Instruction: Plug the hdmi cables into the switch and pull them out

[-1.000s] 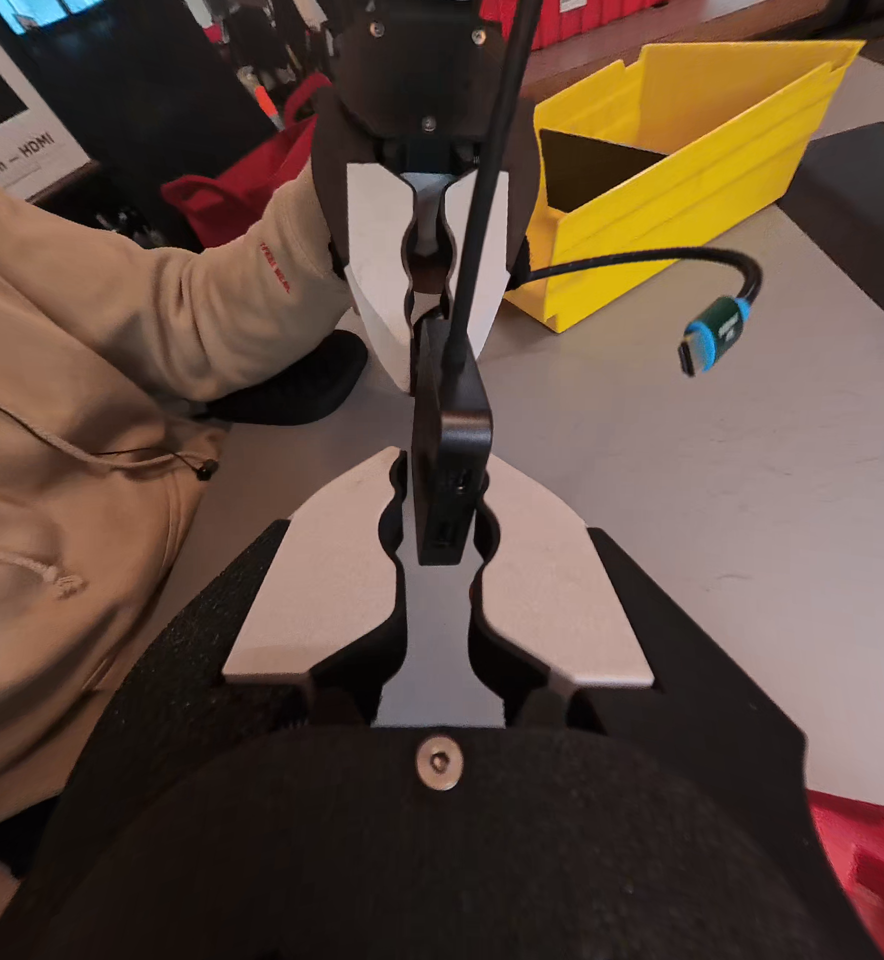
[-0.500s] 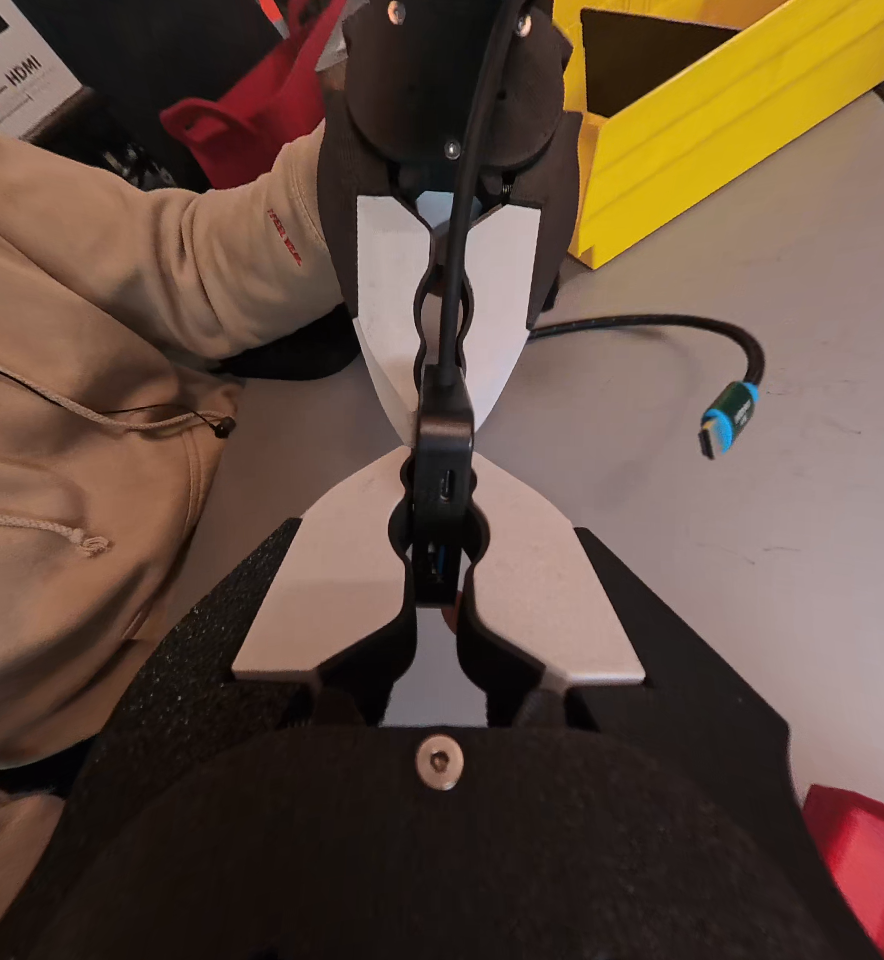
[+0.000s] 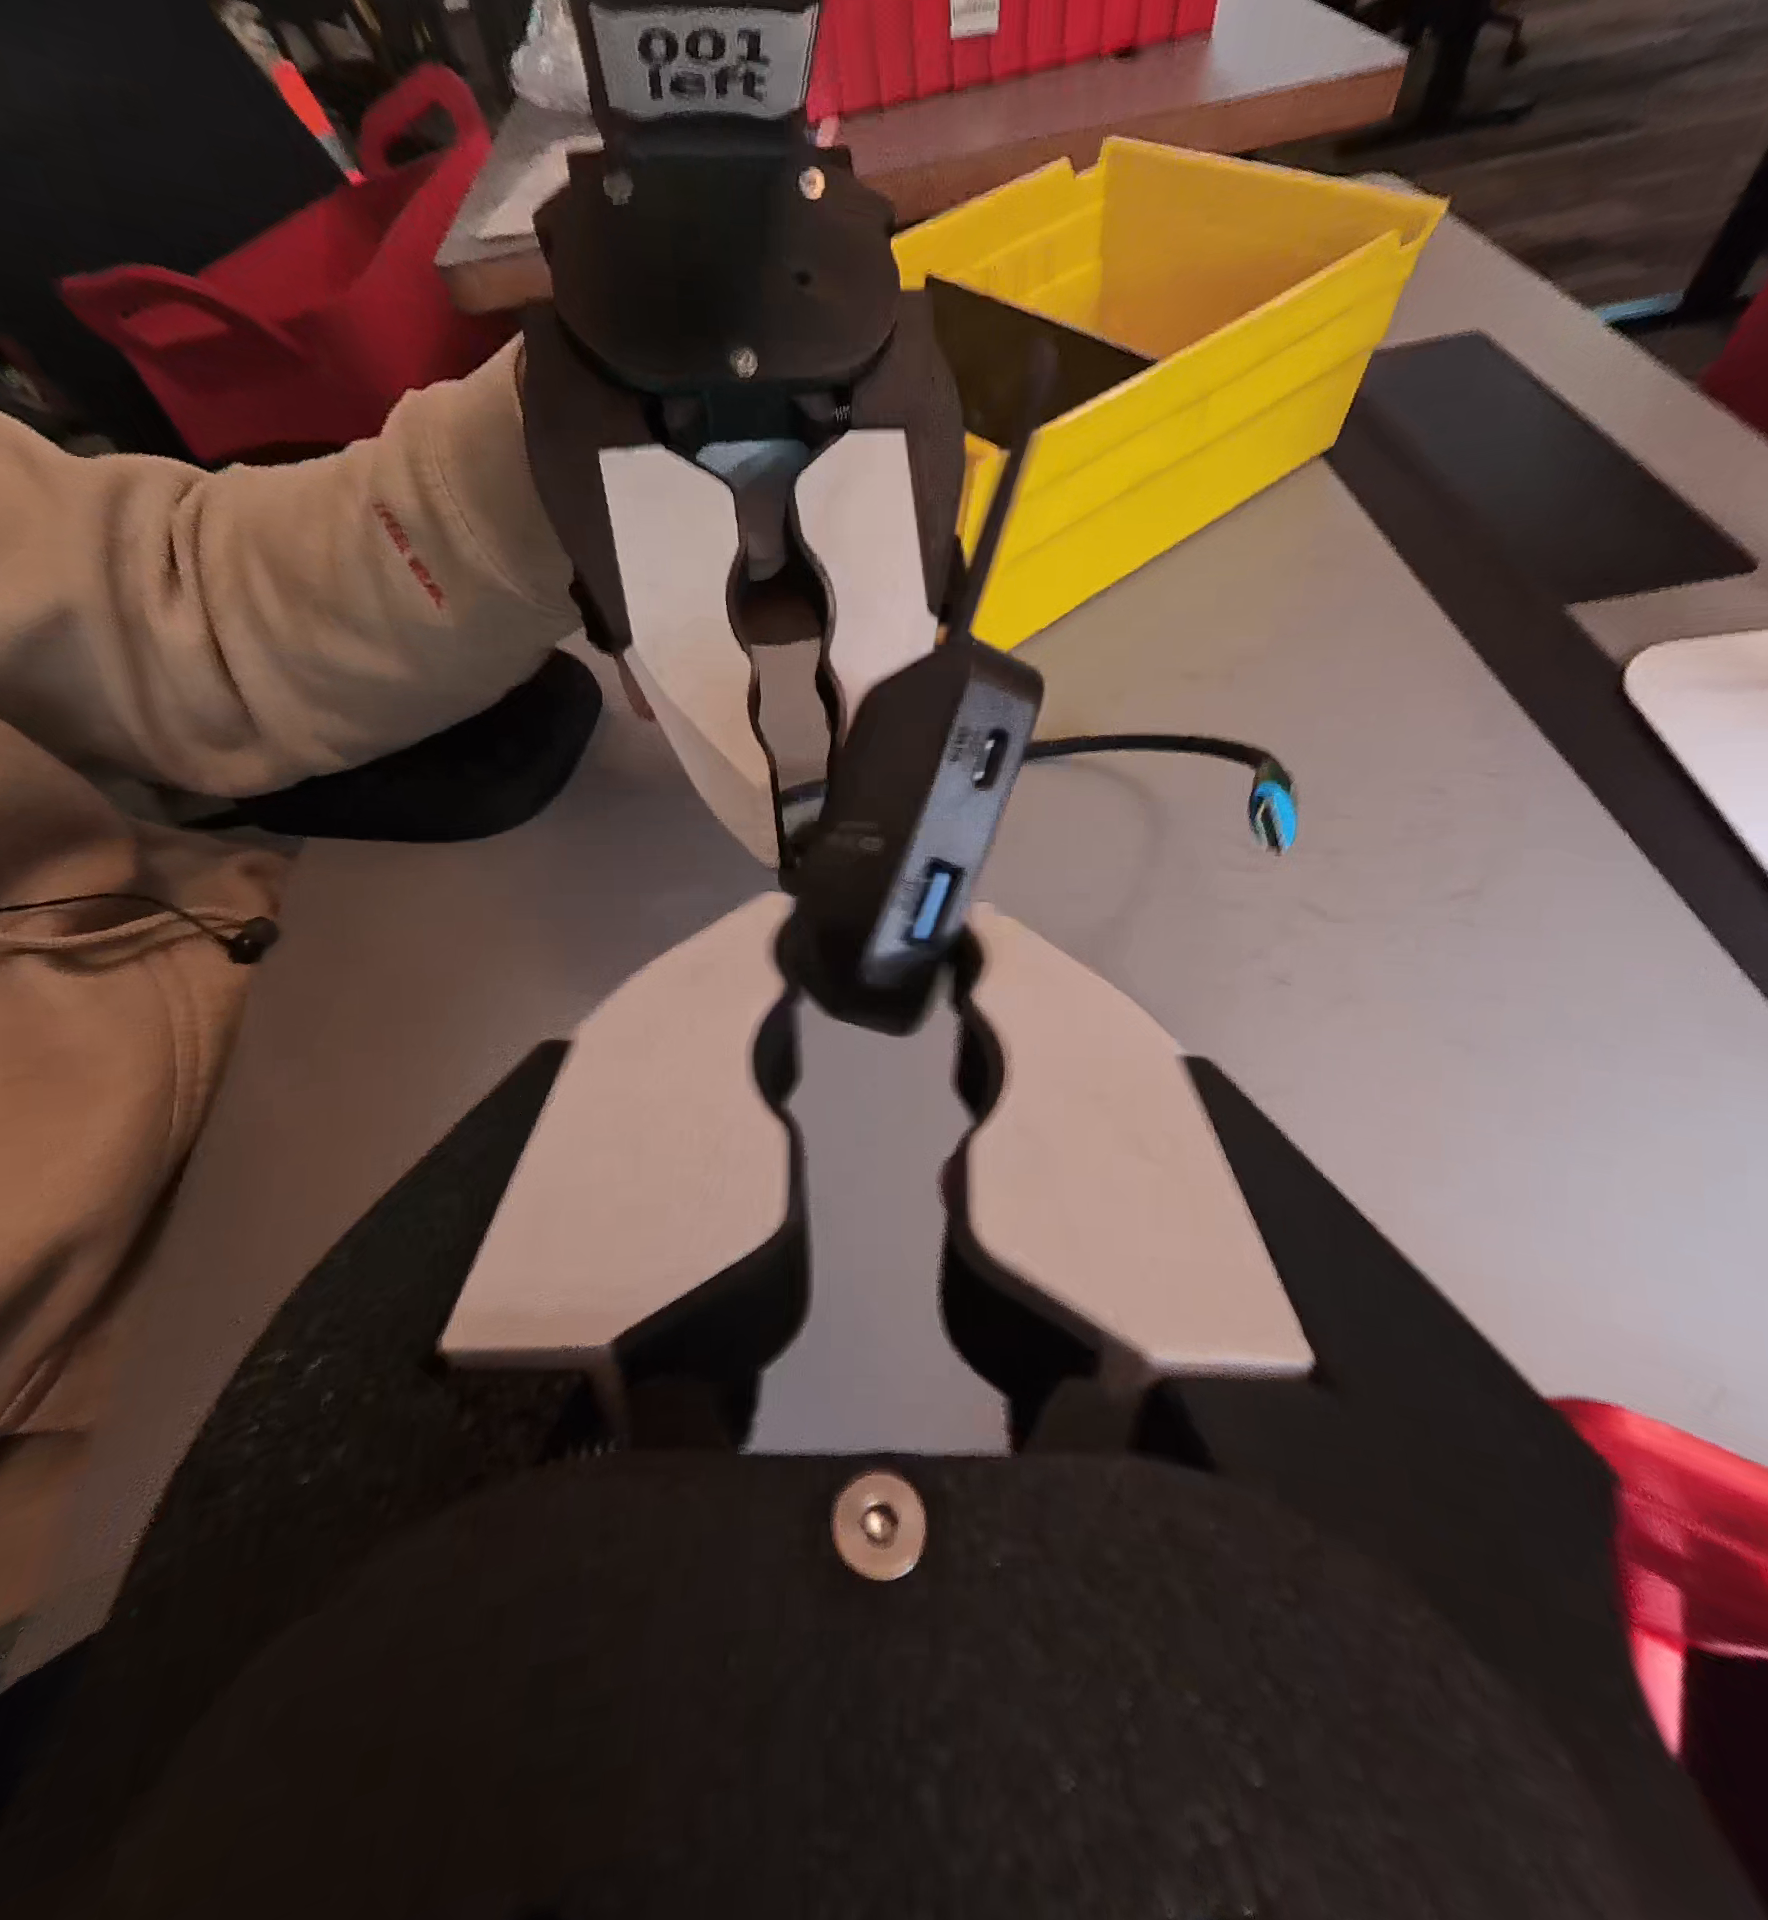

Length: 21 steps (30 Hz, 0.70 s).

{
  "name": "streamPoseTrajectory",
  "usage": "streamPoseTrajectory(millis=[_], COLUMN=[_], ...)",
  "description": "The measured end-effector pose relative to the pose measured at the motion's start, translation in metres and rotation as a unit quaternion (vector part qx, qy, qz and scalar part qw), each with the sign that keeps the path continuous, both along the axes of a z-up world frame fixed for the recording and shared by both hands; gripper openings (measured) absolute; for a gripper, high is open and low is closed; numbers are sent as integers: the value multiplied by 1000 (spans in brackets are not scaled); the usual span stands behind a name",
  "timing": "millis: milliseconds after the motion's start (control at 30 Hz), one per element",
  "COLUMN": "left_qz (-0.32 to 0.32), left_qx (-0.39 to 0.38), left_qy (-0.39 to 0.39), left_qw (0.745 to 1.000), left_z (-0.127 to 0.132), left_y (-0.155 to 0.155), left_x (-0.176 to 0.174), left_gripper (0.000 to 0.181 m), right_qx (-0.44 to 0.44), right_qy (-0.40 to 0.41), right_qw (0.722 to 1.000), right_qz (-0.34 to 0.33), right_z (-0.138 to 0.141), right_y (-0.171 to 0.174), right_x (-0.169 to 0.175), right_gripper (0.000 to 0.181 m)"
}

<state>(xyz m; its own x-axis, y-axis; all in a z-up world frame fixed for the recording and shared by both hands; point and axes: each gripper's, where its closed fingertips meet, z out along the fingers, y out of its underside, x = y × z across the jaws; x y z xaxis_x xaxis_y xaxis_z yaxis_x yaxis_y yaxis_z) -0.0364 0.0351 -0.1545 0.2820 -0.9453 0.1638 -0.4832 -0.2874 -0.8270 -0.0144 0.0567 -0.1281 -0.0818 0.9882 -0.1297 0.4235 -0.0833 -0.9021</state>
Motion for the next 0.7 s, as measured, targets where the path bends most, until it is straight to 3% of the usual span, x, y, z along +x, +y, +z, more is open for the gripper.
streamPoseTrajectory(millis=[67,133,333,467,600,700], left_qz=[4,14,60,99,117,113], left_qx=[24,50,139,155,161,160], left_qy=[8,-14,-127,-187,-185,-177], left_qw=[1000,999,980,965,962,964], left_z=[4,20,98,127,126,119], left_y=[0,1,-3,-1,6,7], left_x=[-2,-4,-30,-47,-51,-45], left_gripper=[14,25,31,31,32,32], right_qx=[-6,27,148,222,261,315], right_qy=[5,18,150,223,311,325], right_qw=[1000,999,972,927,863,814], right_qz=[14,9,-106,-207,-300,-364], right_z=[6,19,106,157,201,213], right_y=[-6,-6,15,27,31,39], right_x=[-3,1,47,93,137,163], right_gripper=[19,15,14,14,13,14])
